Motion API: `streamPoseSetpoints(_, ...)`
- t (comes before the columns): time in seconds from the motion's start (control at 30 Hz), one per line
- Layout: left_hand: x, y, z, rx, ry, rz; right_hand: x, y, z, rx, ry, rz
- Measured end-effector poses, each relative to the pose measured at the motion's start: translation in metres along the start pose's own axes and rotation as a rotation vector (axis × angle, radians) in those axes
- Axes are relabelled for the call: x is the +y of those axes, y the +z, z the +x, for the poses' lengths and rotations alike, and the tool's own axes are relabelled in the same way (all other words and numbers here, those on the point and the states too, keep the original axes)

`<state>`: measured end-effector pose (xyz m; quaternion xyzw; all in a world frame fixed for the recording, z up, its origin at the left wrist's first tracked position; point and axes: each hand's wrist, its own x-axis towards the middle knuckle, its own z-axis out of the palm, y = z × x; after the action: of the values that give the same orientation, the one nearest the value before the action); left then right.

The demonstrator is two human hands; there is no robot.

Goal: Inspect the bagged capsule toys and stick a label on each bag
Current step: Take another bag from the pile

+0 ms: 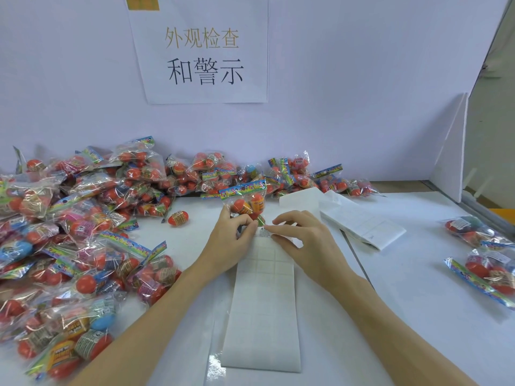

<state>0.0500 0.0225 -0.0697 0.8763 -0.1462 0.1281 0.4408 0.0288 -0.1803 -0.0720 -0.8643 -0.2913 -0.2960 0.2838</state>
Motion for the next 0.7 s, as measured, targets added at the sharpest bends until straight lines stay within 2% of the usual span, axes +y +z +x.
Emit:
streamPoseSetpoints(0.17, 0.0, 0.0, -0.001, -0.005, -0.001, 0.008, -0.002, 0.002, 0.001, 0.028, 0.061, 0.055)
streamPoseSetpoints(0.33, 0.0, 0.001, -0.002, 0.057, 0.052, 0.028, -0.008, 0.006, 0.0, 0.104, 0.187, 0.203)
streamPoseSetpoints(0.47, 0.0, 0.0, -0.002, 0.079, 0.076, 0.025, -0.01, 0.005, 0.001, 0.073, 0.279, 0.291)
streamPoseSetpoints(0.7, 0.0, 0.0, -0.003, 0.084, 0.088, 0.02, -0.012, 0.001, 0.001, 0.013, 0.312, 0.289)
